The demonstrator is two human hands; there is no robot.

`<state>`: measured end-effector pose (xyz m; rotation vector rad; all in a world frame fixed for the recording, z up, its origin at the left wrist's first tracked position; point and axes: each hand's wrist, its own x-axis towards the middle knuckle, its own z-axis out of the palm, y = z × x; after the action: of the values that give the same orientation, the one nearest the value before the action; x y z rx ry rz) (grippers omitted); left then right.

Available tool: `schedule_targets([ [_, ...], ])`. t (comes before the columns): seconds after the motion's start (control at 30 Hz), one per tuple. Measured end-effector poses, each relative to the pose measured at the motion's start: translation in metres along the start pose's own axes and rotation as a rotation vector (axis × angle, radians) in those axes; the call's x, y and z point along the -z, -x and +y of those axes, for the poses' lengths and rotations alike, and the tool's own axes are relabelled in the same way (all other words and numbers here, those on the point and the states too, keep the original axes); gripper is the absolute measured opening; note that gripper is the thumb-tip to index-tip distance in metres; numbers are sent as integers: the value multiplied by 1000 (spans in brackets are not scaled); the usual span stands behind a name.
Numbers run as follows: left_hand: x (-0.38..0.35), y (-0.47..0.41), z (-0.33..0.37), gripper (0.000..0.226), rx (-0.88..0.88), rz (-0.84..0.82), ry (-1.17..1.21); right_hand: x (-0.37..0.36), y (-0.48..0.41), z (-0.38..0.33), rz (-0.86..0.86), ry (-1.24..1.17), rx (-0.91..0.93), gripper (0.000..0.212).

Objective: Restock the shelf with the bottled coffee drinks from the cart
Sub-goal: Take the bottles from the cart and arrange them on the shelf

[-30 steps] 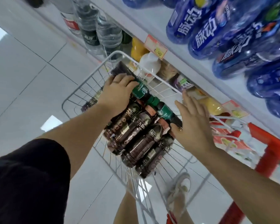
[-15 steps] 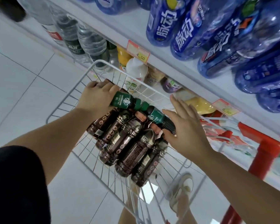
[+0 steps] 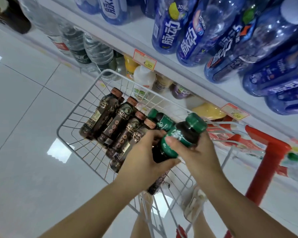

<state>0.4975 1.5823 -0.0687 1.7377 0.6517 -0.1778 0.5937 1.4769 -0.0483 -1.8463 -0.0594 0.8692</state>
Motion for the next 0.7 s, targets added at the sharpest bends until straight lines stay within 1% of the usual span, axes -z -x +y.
schedule_targets([
  [0.07, 7, -17, -3, 42, -28, -184, 70, 19, -2, -3, 28, 28, 17, 34],
  [0.1, 13, -29, -6, 38, -13, -225, 67, 28, -3, -4, 47, 37, 24, 33],
  [0.13, 18, -43, -11, 34, 15, -209, 29, 37, -6, -4, 67, 38, 26, 33],
  [0.2, 28, -76, -22, 28, 82, -42, -126, 50, -11, -4, 107, 22, 30, 37],
  [0.23, 31, -90, -26, 31, 119, 40, -207, 55, -13, -3, 129, 12, 33, 38],
  [0.27, 32, -104, -31, 36, 154, 79, -270, 59, -16, -3, 148, 10, 39, 38],
  [0.3, 31, -117, -35, 42, 186, 75, -318, 62, -18, -2, 160, 16, 47, 36],
  [0.37, 24, -136, -42, 50, 242, -14, -382, 66, -21, 1, 164, 19, 68, 31],
  [0.43, 13, -147, -45, 53, 272, -83, -425, 68, -23, 5, 144, 10, 84, 32],
  [0.53, -1, -156, -47, 59, 302, -76, -443, 71, -25, 9, 144, 15, 106, 34],
  [0.6, -8, -158, -48, 55, 356, -96, -410, 73, -27, 12, 155, 20, 105, 34],
  [0.7, -14, -159, -49, 38, 425, -78, -404, 75, -27, 14, 149, 34, 98, 33],
])
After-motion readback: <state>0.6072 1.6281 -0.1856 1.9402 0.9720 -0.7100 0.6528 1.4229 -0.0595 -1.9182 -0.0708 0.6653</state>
